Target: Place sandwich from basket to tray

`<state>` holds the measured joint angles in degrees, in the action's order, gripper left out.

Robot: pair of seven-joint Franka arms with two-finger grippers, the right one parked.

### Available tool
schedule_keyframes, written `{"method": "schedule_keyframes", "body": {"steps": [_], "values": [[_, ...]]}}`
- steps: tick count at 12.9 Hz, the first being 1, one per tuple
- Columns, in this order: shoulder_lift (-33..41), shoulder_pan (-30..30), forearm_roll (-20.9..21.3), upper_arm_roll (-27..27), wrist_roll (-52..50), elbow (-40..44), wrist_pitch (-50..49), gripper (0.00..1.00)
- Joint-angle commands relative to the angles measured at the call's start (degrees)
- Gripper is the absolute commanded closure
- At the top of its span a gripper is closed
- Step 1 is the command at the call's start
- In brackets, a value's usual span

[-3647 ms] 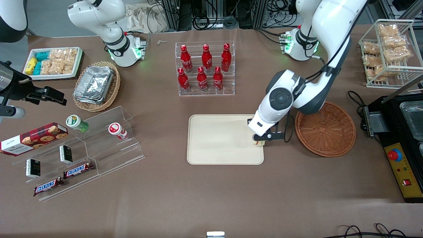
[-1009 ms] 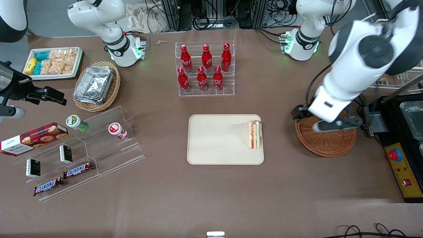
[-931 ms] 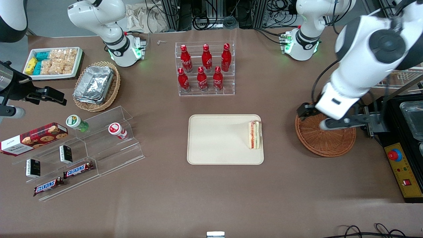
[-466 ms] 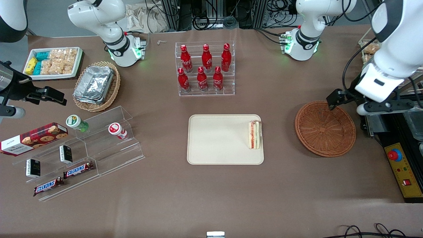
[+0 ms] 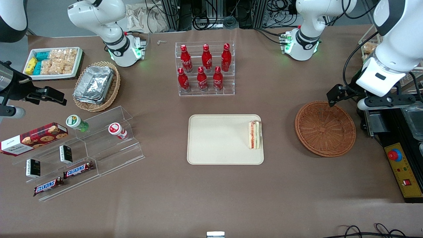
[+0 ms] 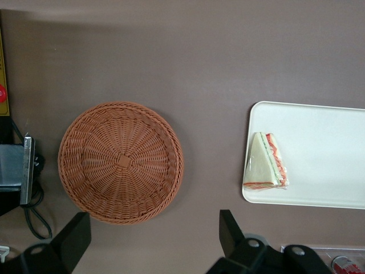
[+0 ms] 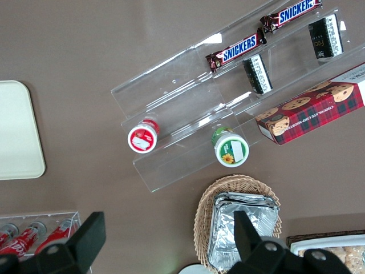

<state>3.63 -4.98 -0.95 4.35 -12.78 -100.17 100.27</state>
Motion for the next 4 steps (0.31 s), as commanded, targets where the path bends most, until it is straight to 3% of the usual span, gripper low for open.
{"method": "schedule_keyframes", "body": {"steps": [1,4], "values": [[0.4,-0.6,-1.0,-0.8,-2.2,2.3,-3.6,0.00],[0.3,-0.7,-0.9,-0.8,-2.8,3.1,-6.0,0.00]]}}
